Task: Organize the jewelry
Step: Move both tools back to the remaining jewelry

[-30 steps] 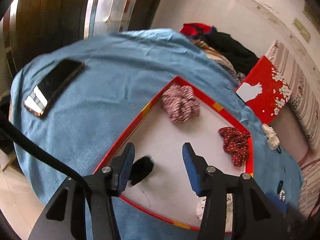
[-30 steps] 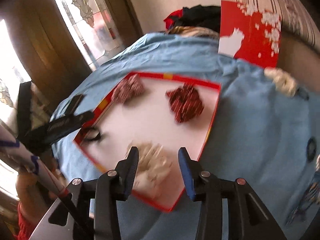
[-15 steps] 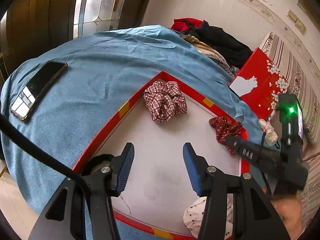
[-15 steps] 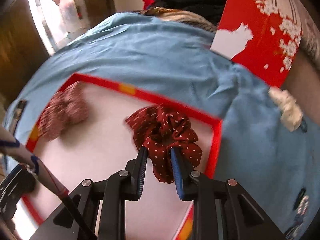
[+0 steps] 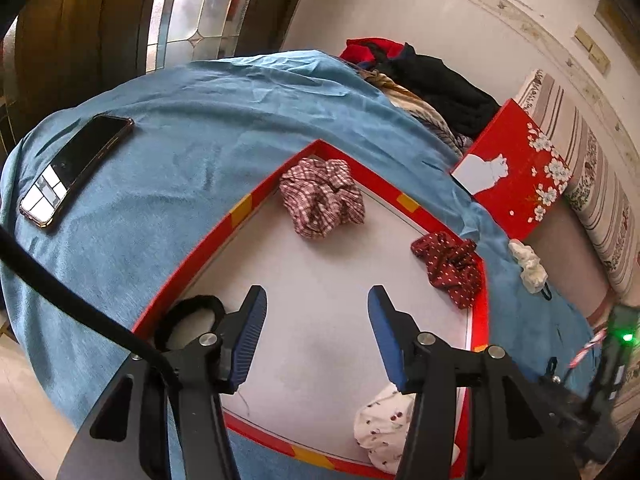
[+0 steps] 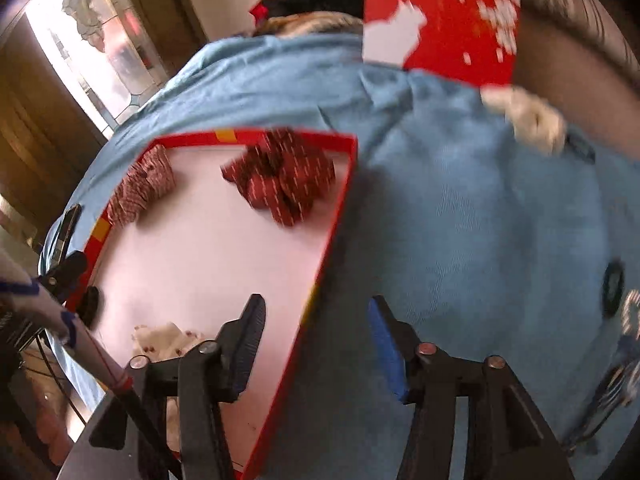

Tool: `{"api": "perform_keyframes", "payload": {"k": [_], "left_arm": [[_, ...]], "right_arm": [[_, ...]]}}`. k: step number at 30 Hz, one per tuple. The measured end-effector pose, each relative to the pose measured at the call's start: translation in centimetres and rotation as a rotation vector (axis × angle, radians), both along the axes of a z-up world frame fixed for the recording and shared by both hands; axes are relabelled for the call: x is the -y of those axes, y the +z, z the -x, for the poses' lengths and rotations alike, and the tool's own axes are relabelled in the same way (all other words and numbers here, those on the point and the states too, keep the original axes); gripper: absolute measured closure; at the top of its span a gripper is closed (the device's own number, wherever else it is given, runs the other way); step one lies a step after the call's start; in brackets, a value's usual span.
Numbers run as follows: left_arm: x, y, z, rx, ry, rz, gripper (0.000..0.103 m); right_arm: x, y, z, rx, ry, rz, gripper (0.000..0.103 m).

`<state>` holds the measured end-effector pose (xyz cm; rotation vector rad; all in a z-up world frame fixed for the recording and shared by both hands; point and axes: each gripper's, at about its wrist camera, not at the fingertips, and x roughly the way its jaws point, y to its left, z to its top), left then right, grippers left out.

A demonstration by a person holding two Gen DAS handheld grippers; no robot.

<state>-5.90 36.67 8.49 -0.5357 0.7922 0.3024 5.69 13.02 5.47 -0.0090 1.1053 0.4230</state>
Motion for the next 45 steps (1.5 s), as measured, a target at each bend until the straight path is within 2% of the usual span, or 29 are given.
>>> {"api": "perform_keyframes", "payload": {"k": [1, 4, 11, 15, 17, 19, 21, 23, 27, 32, 36, 40, 45], "left_arm": [[0.3, 0.1, 0.1, 0.002, -0.004, -0.007, 0.052], [1.0, 0.5, 0.1, 0.01, -0.01, -0.03, 0.052], [1.7, 0.6, -0.4, 0.006, -0.027, -0.036, 0.051], [2.6, 0.8, -0.7, 0.008, -0.045, -0.05, 0.051], [3.2, 0.9, -0.9, 0.005, -0.057, -0.057, 0.051], [4.0, 1.0, -0.9, 0.004, -0.076, -0.068, 0.051], [5.1, 1.2, -0.8, 0.005, -0.099, -0.089, 0.051], [6.2, 1.4, -0.6, 0.011, -0.122, -0.113, 0.051], [9.4, 2.2, -0.4, 0.035, -0.196, -0.162, 0.051], [14.7, 2.6, 0.2, 0.062, -0.346, -0.136, 0.048], [19.9, 2.2, -0.2, 0.028, -0.471, -0.112, 0.047], [25.6, 2.0, -2.5, -0.023, -0.592, -0.11, 0.047], [31.6, 1.3, -7.2, -0.061, -0.698, -0.099, 0.047]], "right_arm": [[0.1, -0.5, -0.1, -0.019, -0.01, -0.011, 0.079], [0.6, -0.9, -0.3, -0.073, -0.06, -0.098, 0.094], [1.6, -0.4, 2.1, -0.049, -0.092, -0.039, 0.095], [2.9, -0.3, 3.4, -0.039, -0.072, -0.028, 0.093], [3.7, 0.1, 3.7, -0.028, -0.066, -0.053, 0.088], [5.2, 1.0, 4.3, -0.01, -0.088, -0.082, 0.073], [7.7, 2.2, 5.4, 0.011, -0.107, -0.115, 0.066], [10.7, 3.1, 6.6, 0.032, -0.133, -0.131, 0.066], [19.3, 4.5, 9.1, 0.075, -0.235, -0.144, 0.057], [29.8, 4.6, 10.5, 0.122, -0.411, -0.057, 0.057], [36.4, 4.0, 10.0, 0.141, -0.52, -0.051, 0.057], [39.5, 3.0, 8.5, 0.139, -0.543, -0.092, 0.057], [40.5, 1.3, 7.0, 0.115, -0.496, -0.133, 0.057]]}}
